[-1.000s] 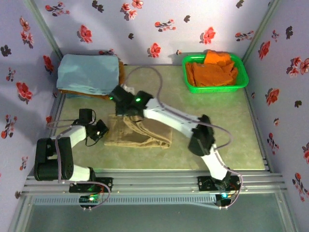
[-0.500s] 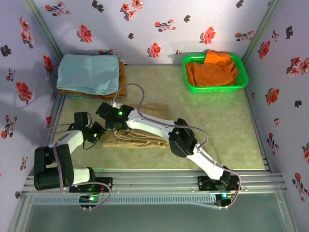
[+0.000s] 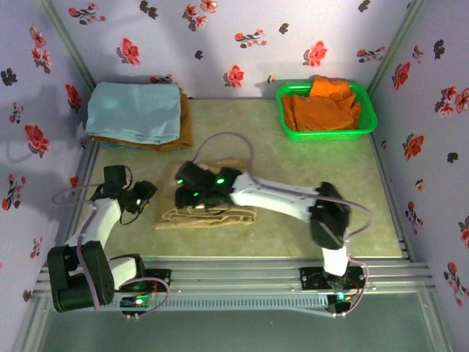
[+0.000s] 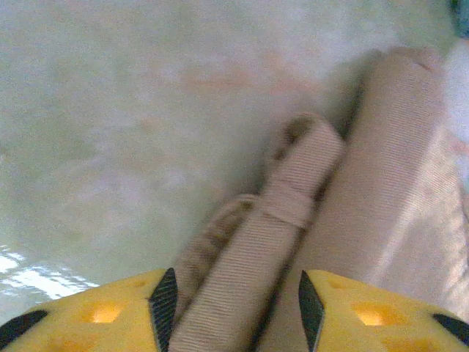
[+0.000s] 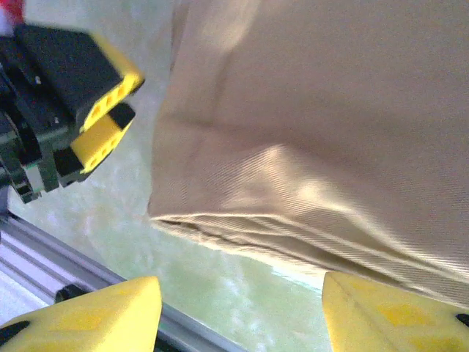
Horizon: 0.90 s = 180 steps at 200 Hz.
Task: Fold and stack the trousers
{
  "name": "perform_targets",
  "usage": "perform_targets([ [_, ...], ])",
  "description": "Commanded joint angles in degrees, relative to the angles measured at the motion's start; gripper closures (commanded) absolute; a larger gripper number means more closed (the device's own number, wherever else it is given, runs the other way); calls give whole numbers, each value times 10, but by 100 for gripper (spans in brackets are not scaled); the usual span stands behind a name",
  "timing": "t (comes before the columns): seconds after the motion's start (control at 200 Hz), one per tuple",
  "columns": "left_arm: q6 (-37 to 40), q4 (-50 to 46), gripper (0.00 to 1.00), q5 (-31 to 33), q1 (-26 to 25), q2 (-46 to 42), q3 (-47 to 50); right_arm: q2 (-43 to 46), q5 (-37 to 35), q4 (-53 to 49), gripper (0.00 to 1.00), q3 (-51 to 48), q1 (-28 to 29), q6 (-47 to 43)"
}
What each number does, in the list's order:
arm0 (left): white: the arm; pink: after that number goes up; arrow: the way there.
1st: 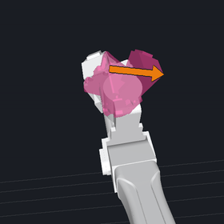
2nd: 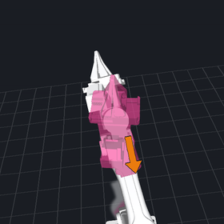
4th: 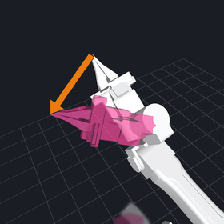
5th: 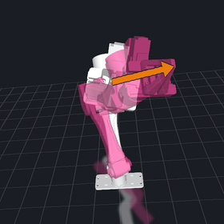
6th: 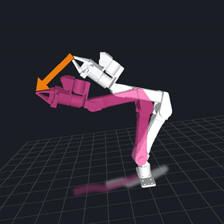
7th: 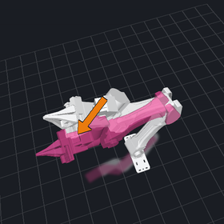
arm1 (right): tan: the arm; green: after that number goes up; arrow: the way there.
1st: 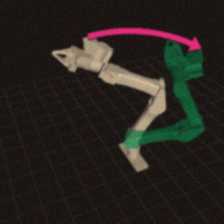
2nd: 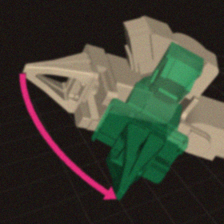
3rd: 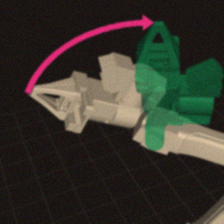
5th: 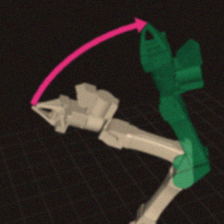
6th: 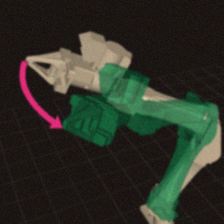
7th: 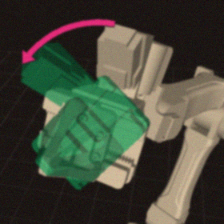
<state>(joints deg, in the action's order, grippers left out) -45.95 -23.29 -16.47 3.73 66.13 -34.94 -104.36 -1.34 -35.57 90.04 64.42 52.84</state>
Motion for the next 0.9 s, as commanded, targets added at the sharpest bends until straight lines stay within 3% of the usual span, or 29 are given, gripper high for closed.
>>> perform_targets([
  [0.0,34,-60,47,42,-57,7,-56,82,-32,0,39,-95,-98,-54],
  [0.125,51,-68,47,57,-88,49,-75,125,9,7,36,-184,-191,-90],
  [0.21,59,-79,47,73,-99,66,-70,142,25,18,34,-233,-225,-101],
  [0.41,78,-129,46,84,-118,23,-44,167,66,65,31,-328,-230,-90],
  [0.625,56,-90,52,15,-129,-3,-3,142,118,175,32,-417,-229,-45],
  [0.775,41,-72,67,-8,-144,-14,-4,131,120,211,36,-437,-229,-34],
  [0.895,35,-89,93,-10,-151,-28,-25,132,115,217,38,-441,-231,-33],
])
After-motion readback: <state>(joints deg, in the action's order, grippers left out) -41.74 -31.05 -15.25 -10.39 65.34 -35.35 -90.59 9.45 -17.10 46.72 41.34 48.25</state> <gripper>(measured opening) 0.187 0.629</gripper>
